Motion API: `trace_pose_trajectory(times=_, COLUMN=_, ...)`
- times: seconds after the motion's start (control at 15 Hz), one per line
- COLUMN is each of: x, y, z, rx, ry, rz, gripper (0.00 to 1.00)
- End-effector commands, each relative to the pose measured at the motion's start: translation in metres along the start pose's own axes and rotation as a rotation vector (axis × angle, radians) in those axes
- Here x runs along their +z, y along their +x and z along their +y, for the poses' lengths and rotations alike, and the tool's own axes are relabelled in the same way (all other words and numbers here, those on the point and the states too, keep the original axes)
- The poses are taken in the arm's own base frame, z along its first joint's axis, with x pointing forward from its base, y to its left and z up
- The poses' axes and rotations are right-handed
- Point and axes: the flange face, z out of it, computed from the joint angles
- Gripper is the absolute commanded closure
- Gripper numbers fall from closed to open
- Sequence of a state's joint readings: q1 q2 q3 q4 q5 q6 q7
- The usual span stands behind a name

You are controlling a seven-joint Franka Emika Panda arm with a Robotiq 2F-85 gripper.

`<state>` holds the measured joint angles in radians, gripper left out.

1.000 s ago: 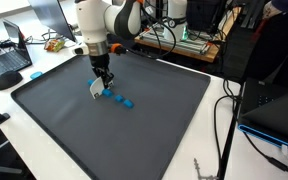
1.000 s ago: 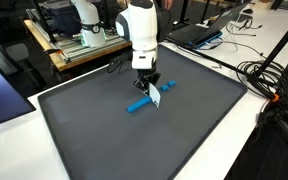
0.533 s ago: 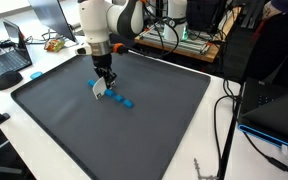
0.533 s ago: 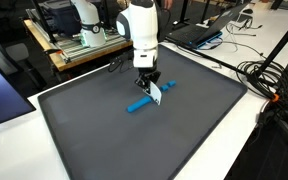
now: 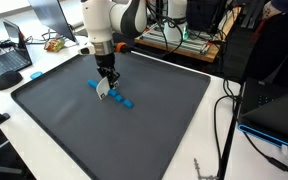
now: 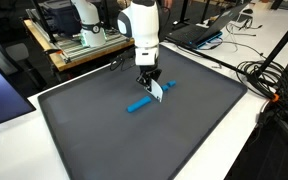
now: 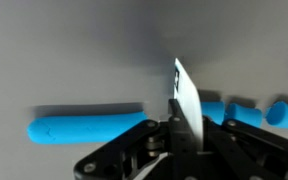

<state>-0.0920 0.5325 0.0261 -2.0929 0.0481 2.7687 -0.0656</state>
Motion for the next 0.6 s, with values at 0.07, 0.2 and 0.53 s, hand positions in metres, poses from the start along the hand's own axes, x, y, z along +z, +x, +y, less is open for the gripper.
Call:
trace_pose_trajectory(times=0.07, x=-0.033, y=-0.003, z=-0.01, rx=-0.002, ry=-0.005, rz=0.035, gripper=0.99)
trace_pose_trajectory(times=0.2, x=-0.048, y=0.001, z=-0.01, rx=-0.002, ry=-0.013, rz=0.061, gripper=0.99)
trace_pose_trajectory(times=0.53, x=-0.078, y=0.014, z=0.006, rx=0.032, ry=-0.049, rz=0.092, gripper=0.99)
